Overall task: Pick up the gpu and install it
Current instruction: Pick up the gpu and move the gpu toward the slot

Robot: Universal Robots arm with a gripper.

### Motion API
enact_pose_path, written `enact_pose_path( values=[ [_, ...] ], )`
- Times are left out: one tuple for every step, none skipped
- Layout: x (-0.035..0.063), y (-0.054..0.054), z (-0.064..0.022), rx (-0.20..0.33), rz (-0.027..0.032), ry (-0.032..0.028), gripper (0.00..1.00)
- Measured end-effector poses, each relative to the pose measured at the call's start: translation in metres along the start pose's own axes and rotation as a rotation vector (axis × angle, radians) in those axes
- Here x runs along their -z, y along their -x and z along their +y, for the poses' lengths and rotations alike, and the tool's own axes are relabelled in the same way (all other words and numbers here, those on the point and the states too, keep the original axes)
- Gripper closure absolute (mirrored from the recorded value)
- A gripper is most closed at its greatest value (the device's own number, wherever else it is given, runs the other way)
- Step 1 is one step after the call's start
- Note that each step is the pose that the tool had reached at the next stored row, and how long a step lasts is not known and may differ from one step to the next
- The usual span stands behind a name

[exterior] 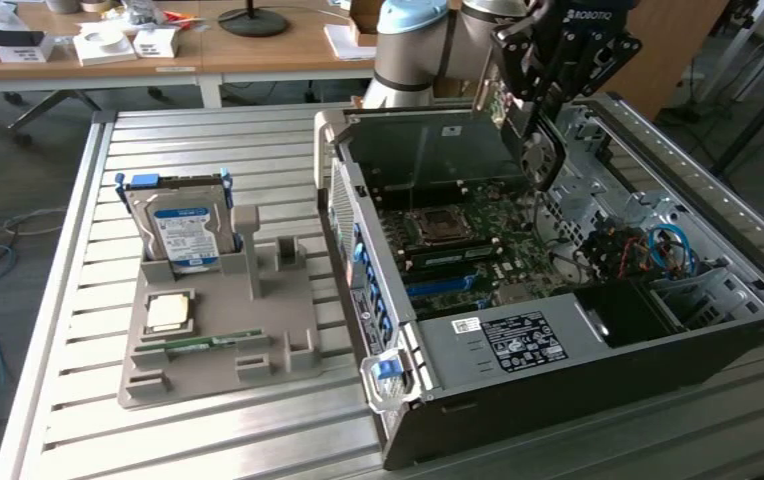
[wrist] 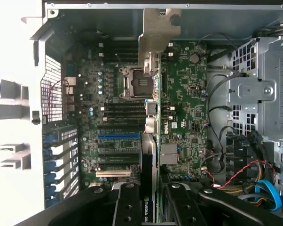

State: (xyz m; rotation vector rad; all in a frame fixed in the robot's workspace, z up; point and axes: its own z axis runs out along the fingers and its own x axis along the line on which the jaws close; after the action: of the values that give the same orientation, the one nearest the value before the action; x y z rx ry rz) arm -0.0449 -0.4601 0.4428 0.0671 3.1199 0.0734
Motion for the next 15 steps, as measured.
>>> enact_pose_path(
  values=[
    [0.0, 0.0003, 0.0, 0.002, 0.0001, 0.0001, 0.74],
    [0.0, 0.0007, 0.0001, 0.004, 0.0002, 0.0001, 0.74],
    [0.0, 0.0011, 0.0001, 0.007, 0.0003, 0.0002, 0.74],
    [0.0, 0.0014, 0.0001, 0.009, 0.0005, 0.0003, 0.74],
    [0.0, 0.0015, 0.0001, 0.011, 0.0005, 0.0003, 0.74],
    [0.0, 0.0017, 0.0001, 0.012, 0.0006, 0.0004, 0.74],
    [0.0, 0.0019, 0.0001, 0.012, 0.0006, 0.0003, 0.74],
    [0.0, 0.0021, 0.0001, 0.013, 0.0007, 0.0003, 0.74],
    [-0.0001, 0.0023, 0.0001, 0.013, 0.0007, 0.0003, 0.74],
    [-0.0001, 0.0025, 0.0001, 0.014, 0.0007, 0.0004, 0.74],
    [-0.0001, 0.0028, 0.0001, 0.015, 0.0008, 0.0004, 0.74],
    [-0.0001, 0.003, 0.0001, 0.015, 0.0008, 0.0004, 0.74],
    [-0.0001, 0.0033, 0.0001, 0.016, 0.0008, 0.0004, 0.74],
    [-0.0001, 0.0034, 0.0001, 0.016, 0.0008, 0.0004, 0.74],
    [-0.0001, 0.0034, 0.0002, 0.016, 0.0008, 0.0004, 0.74]
  ],
)
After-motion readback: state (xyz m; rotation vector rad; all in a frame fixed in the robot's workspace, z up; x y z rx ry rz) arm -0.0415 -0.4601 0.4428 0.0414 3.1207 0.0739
